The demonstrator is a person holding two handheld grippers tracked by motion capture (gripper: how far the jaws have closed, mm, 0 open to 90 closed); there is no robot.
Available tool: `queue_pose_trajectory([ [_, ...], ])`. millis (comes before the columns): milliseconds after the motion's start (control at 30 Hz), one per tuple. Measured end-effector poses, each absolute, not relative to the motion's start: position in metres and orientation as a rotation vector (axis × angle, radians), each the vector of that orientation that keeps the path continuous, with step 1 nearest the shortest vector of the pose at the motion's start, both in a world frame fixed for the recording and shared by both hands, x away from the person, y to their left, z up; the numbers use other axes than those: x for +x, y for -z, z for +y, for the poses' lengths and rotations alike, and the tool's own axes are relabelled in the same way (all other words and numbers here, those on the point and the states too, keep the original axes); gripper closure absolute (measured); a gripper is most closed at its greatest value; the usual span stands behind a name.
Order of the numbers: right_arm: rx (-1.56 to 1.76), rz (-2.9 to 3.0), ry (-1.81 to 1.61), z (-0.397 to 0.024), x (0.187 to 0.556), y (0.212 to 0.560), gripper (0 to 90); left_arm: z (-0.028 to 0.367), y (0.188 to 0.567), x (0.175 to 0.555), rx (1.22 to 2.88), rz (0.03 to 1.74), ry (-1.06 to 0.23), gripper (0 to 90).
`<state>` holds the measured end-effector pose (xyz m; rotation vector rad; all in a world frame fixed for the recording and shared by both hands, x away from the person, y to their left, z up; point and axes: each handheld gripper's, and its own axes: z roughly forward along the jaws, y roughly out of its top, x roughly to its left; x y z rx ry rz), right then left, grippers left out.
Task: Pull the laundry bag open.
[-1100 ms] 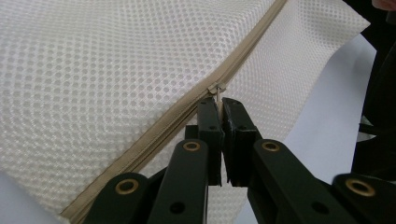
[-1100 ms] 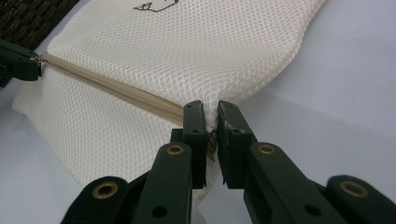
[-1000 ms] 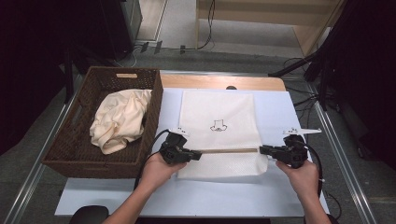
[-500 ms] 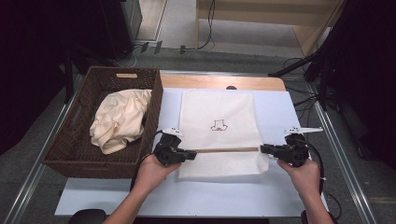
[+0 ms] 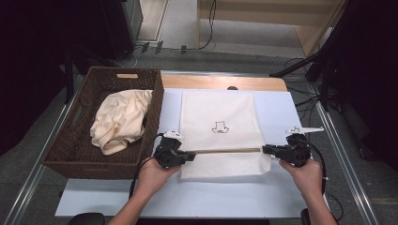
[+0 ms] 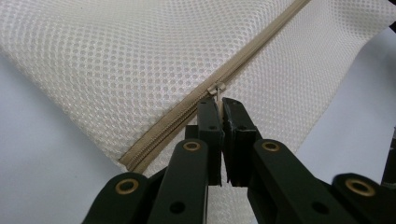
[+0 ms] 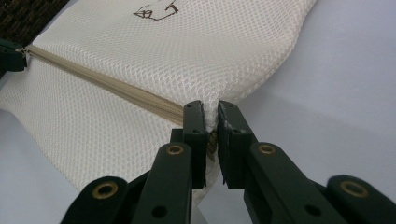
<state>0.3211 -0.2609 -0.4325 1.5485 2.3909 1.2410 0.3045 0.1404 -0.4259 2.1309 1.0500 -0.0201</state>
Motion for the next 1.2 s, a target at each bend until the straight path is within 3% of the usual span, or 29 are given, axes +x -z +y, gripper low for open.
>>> queue_pose_trajectory([
  [700,1.58,2.352,-1.137,-0.286,0.323,0.442,83.3,0.145,0.434,0.303,2.117,1.178,0.004,87.4],
  [1200,1.591,2.417,-1.076,-0.27,0.331,0.449,83.8,0.143,0.447,0.306,2.137,1.182,0.0,86.8],
])
